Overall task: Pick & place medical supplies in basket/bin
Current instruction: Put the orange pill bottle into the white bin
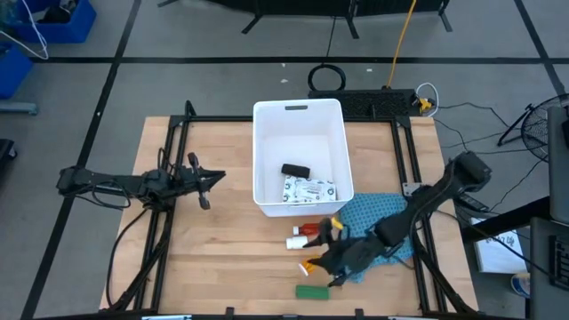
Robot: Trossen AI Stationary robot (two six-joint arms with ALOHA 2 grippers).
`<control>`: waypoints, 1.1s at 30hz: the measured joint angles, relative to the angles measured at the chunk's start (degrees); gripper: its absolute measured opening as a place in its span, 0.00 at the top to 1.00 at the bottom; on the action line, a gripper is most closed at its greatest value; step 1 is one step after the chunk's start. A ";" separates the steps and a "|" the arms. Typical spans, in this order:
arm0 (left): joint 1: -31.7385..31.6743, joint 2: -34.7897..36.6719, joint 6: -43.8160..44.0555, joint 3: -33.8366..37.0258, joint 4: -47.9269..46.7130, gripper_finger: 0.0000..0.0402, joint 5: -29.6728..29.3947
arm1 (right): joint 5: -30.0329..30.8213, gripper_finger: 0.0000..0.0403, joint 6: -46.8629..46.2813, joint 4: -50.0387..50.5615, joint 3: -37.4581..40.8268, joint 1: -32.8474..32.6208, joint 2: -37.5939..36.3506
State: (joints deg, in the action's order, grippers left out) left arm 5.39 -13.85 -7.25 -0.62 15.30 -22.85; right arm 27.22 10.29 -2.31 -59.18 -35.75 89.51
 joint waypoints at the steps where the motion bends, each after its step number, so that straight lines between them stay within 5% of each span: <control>1: 0.00 0.00 0.03 0.00 0.01 0.91 0.00 | -0.03 0.45 -1.37 -0.03 0.09 0.01 1.19; 10: 0.00 0.00 0.03 0.00 -0.02 0.91 0.00 | -8.52 0.36 -7.85 -0.56 0.79 0.00 8.67; 27: 0.00 0.00 3.22 0.00 -0.23 0.91 0.74 | -11.06 0.39 -10.12 0.43 0.81 0.86 17.63; 33: 0.00 0.00 3.26 0.00 -0.27 0.91 0.74 | -14.16 0.50 -11.78 0.32 0.81 1.91 17.96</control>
State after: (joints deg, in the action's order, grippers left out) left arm 5.39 -13.85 -3.99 -0.62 15.03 -22.11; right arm 13.07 -1.49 -1.98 -58.37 -33.84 107.47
